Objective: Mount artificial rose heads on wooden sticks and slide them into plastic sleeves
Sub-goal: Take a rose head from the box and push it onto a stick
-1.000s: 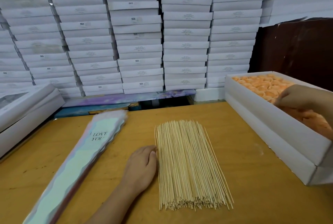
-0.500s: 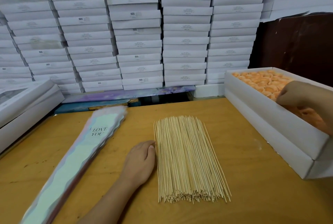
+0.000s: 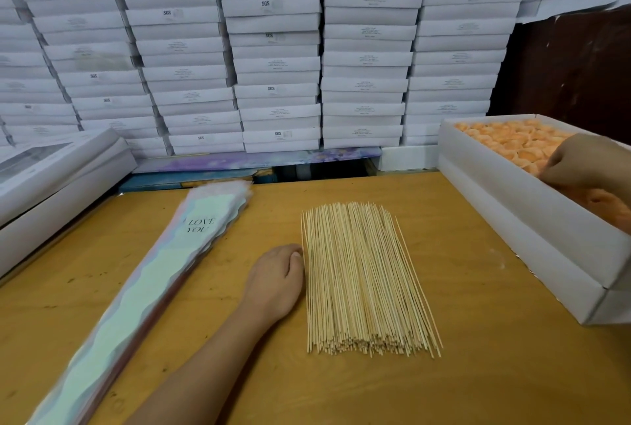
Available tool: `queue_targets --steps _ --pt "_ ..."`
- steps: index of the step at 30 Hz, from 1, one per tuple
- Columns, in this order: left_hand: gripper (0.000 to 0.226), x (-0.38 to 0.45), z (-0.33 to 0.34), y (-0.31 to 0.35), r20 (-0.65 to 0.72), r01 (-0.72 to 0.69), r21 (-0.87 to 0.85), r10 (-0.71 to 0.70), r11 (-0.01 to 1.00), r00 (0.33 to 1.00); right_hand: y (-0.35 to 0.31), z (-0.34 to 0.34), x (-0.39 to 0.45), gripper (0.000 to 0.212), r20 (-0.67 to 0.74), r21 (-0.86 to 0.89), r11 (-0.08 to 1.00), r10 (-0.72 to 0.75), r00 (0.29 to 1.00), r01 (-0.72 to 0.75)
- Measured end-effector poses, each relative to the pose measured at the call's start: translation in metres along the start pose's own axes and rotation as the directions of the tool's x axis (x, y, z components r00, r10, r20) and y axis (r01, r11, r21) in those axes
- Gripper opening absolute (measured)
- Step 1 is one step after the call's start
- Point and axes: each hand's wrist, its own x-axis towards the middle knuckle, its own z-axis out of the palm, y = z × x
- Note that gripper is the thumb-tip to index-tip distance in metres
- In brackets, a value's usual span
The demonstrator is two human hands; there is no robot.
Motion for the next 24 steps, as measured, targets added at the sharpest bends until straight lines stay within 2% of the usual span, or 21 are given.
queue_targets --steps 7,13,19,22,24 --pt "0.039 0.001 0.0 -0.002 0.023 0.015 0.008 -0.015 1.0 1.0 0.002 -0.01 -0.002 0.015 -0.12 0.005 0.998 0.061 0.991 -0.061" --pt "0.038 0.001 0.0 -0.001 0.022 0.013 -0.009 -0.013 1.0 1.0 0.0 -0.023 -0.001 0.016 -0.101 0.033 0.997 0.073 0.992 -0.07" --pt "0.036 0.0 0.0 -0.001 0.023 0.017 -0.025 -0.017 1.0 1.0 -0.004 -0.029 -0.018 0.01 -0.141 0.171 0.984 0.083 0.986 -0.058" --pt "0.036 0.0 0.0 -0.001 0.028 0.021 -0.024 -0.02 0.999 0.999 -0.009 -0.03 -0.034 0.012 -0.256 0.317 0.948 0.119 0.959 -0.033" --pt "0.036 0.001 -0.001 -0.001 0.035 0.024 -0.024 -0.023 0.999 0.999 -0.017 -0.027 -0.051 0.021 -0.416 0.435 0.899 0.152 0.897 0.049"
